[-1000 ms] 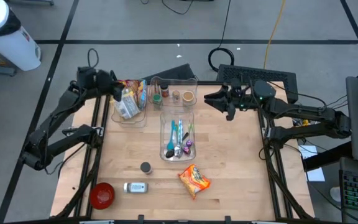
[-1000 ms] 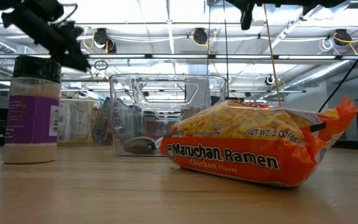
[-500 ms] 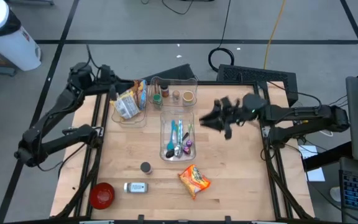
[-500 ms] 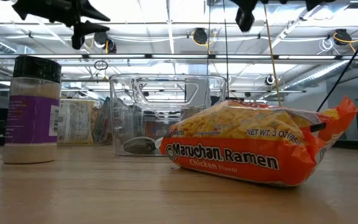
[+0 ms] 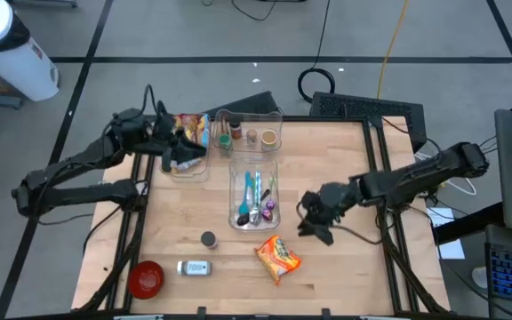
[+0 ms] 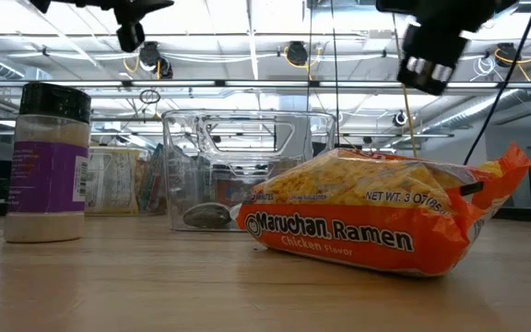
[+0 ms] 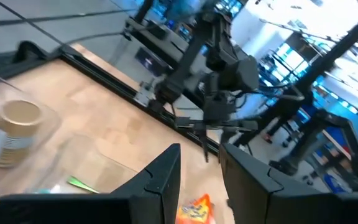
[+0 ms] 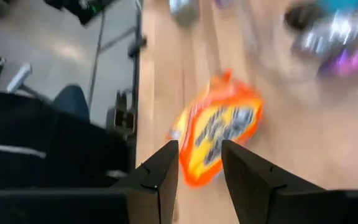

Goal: Pick & Place Food Item
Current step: Put the orange noodle pack into the top left transparent bin

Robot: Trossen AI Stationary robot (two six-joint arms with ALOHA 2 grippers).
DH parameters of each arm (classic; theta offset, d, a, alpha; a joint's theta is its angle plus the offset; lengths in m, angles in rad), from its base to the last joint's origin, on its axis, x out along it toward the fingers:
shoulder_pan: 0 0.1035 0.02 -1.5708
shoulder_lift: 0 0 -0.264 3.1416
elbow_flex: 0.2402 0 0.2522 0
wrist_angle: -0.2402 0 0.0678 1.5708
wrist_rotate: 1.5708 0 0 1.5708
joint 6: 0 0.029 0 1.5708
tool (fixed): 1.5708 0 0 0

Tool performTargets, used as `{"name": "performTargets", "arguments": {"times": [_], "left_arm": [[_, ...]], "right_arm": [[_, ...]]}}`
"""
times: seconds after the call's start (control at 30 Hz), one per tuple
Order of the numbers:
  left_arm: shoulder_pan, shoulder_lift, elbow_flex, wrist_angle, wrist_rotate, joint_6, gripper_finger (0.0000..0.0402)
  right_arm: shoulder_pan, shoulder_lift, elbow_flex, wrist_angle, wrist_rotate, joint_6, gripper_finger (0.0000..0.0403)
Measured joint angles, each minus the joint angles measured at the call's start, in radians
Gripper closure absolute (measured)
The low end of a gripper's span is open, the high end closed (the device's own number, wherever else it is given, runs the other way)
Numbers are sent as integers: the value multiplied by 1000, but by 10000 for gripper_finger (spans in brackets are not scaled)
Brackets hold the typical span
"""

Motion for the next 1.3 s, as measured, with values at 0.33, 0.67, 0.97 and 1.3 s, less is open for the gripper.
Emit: {"name": "performTargets", "arguments": {"times": [0.33,0.67,0.97,1.3], "left_arm": [[-271,0,0,0,-197,-22,282],[-421,2,0,0,-340,-22,282],[-483,2,-1,0,-415,-41,282],[-526,2,-1,-2,-445,-133,282]], "right_arm": [[137,155,0,29,-6,375,289],[225,219,1,115,48,149,289],[259,224,2,105,394,-397,289],[372,278,1,106,418,-954,289]]}}
